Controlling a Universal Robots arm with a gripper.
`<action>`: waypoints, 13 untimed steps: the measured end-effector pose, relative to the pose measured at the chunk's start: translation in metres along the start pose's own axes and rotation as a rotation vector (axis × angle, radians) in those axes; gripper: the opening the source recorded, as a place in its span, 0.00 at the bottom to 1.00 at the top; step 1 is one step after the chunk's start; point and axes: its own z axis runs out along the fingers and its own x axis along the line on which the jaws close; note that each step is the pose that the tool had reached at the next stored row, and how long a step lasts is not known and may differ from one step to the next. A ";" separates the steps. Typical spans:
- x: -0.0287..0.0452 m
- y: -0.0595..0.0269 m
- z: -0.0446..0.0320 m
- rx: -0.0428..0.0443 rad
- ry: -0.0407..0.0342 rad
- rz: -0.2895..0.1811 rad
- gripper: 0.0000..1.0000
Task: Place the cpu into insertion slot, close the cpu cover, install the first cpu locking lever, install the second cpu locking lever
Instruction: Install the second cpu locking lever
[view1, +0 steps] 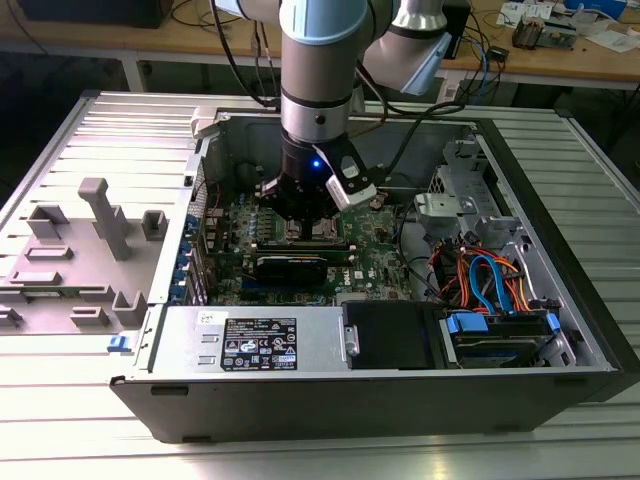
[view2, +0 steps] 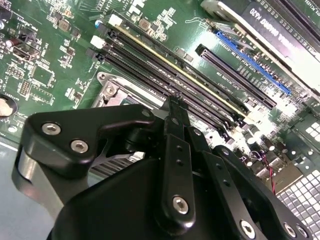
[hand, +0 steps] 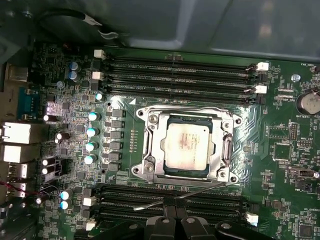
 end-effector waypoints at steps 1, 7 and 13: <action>0.0000 0.0000 0.0000 0.0000 0.0001 0.000 0.11; 0.0000 0.0000 0.0002 0.0000 0.0000 0.000 0.11; 0.0000 0.0000 0.0003 0.0000 0.0000 0.000 0.11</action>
